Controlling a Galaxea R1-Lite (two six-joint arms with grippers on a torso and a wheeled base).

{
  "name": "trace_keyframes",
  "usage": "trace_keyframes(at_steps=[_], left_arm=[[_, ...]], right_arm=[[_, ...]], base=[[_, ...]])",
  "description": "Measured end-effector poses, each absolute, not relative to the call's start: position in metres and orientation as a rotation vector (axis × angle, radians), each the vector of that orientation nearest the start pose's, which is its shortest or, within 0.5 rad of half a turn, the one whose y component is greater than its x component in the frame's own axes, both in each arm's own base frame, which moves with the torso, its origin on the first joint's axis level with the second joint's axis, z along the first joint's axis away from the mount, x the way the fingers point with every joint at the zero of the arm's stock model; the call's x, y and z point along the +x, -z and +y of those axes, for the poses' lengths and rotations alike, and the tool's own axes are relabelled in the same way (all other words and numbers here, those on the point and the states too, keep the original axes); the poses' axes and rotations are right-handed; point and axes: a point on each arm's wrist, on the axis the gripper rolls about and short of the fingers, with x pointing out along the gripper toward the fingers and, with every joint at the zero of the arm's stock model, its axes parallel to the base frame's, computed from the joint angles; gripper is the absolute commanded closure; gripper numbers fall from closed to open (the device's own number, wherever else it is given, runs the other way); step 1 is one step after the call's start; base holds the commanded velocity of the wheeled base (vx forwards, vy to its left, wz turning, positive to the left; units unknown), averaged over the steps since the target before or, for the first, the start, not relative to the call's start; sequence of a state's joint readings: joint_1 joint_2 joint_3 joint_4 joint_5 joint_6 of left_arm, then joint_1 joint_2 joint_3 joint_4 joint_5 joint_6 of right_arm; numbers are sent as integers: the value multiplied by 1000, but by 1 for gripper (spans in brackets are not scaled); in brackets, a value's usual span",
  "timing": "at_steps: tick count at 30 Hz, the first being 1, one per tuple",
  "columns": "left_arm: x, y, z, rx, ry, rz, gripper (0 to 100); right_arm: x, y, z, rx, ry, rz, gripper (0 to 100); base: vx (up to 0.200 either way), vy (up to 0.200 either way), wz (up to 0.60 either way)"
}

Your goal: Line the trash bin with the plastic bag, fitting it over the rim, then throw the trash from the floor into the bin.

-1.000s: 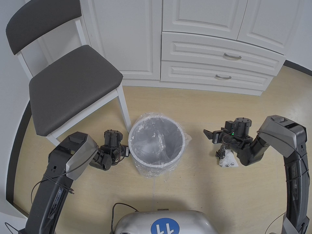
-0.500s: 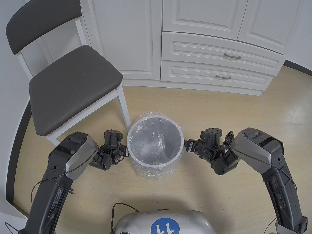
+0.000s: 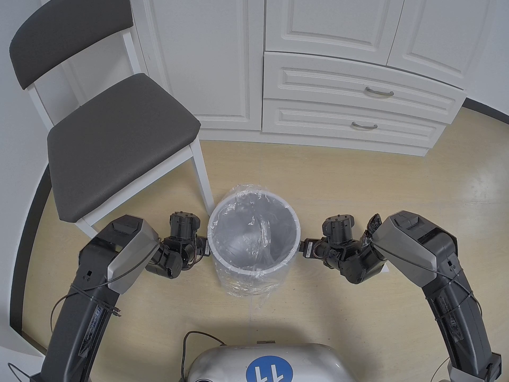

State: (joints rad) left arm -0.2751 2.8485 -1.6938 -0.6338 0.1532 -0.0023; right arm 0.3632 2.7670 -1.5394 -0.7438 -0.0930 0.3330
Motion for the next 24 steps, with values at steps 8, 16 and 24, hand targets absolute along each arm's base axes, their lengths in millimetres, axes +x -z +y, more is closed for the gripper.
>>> trace_keyframes(at_steps=[8,16,24], left_arm=[[476,99,-124,236,148,581,0],[450,79,-103,431,199,579,0],[420,49,-84,493,368,574,0]], right_arm=[[464,68,164,201,-165,518,0],[452,45,141,94,-163,502,0],[417,26,115,-98,-243,411,0]], base=[[0,0,0],[0,0,0],[0,0,0]])
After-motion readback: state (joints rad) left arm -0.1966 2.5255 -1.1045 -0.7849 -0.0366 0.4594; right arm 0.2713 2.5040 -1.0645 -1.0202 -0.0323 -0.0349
